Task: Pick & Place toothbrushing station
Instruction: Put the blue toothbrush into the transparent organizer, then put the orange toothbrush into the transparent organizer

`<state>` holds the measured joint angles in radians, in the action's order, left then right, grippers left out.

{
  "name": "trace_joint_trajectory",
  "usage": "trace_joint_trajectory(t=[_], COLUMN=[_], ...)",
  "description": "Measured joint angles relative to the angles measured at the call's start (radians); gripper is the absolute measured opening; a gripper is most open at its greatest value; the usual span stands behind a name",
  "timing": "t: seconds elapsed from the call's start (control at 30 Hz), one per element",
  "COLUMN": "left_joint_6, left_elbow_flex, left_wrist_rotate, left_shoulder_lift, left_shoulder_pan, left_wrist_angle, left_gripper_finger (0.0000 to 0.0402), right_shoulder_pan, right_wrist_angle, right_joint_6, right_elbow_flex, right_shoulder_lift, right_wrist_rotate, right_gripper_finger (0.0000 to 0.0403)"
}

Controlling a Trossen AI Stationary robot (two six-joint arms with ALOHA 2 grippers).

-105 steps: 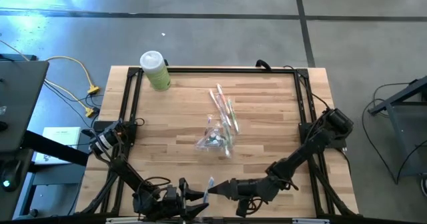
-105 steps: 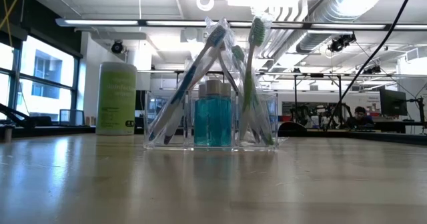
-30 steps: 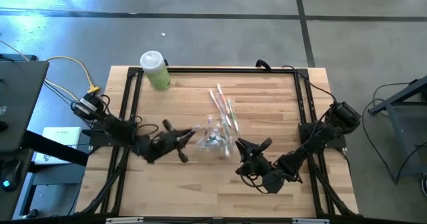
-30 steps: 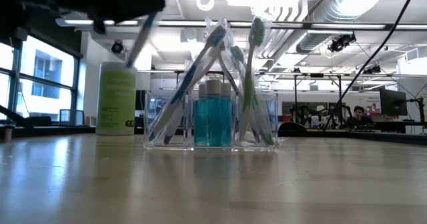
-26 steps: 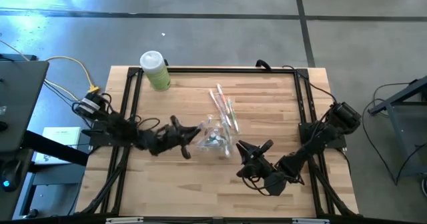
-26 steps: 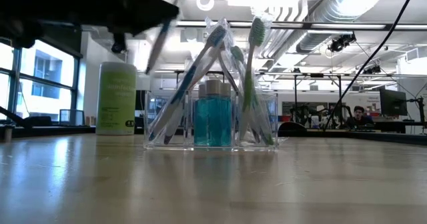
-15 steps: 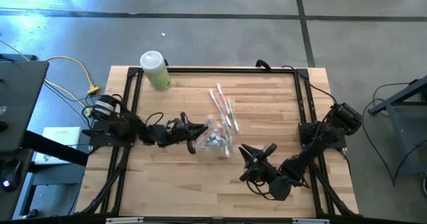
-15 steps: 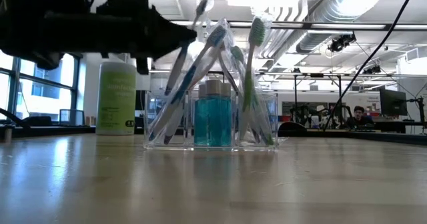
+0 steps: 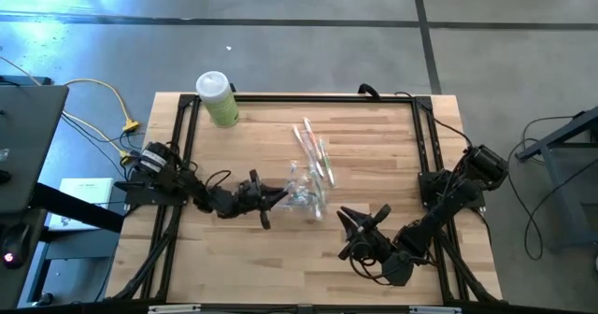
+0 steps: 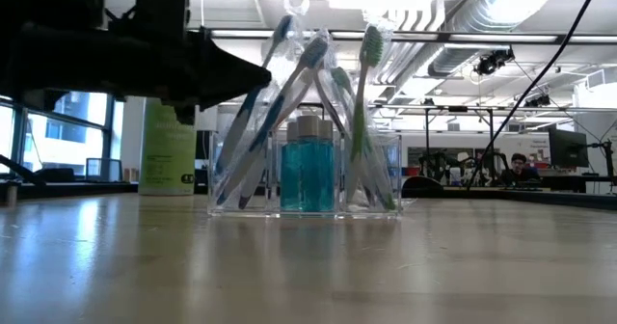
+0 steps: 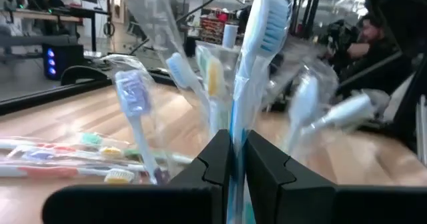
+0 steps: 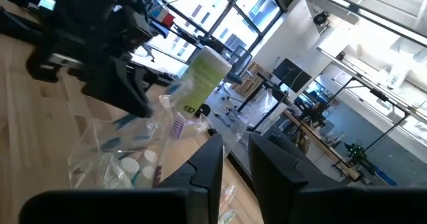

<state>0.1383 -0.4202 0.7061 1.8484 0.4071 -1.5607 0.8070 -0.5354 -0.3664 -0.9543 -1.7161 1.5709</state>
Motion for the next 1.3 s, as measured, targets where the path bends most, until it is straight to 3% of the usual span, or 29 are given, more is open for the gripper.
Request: trace_joint_trajectory(t=[0.2, 0.37, 0.6, 0.7, 0.87, 1.03, 1.3], left_joint_6=[-0.011, 0.042, 0.002, -0.043, -0.141, -0.089, 0.028], left_elbow_flex=[0.000, 0.000, 0.000, 0.000, 0.000, 0.000, 0.000], left_wrist_rotate=[0.139, 0.164, 0.170, 0.230, 0.356, 0.466, 0.481], left_shoulder_lift=[0.000, -0.001, -0.001, 0.000, 0.000, 0.000, 0.000], left_shoulder_pan=[0.051, 0.056, 0.090, 0.118, 0.183, 0.251, 0.307], left_wrist_angle=[0.087, 0.137, 0.123, 0.093, 0.006, -0.003, -0.002], left_gripper_finger=[0.0026, 0.0035, 0.0104, 0.0136, 0.0173, 0.0181, 0.0182], right_shoulder_pan=[0.000, -0.003, -0.003, 0.002, 0.025, 0.038, -0.019], right_wrist_angle=[0.000, 0.000, -0.043, -0.082, -0.106, -0.113, -0.101], right_joint_6=[0.000, 0.001, 0.023, 0.022, 0.025, 0.026, -0.062], right_elbow_flex=[0.000, 0.000, 0.000, 0.000, 0.000, 0.000, 0.000], right_shoulder_lift=[0.000, 0.000, 0.000, 0.011, 0.096, 0.248, 0.442], right_wrist_rotate=[0.000, 0.000, 0.000, -0.001, 0.000, 0.001, 0.001], right_gripper_finger=[0.0066, 0.0066, 0.0066, 0.0066, 0.0066, 0.0066, 0.0066])
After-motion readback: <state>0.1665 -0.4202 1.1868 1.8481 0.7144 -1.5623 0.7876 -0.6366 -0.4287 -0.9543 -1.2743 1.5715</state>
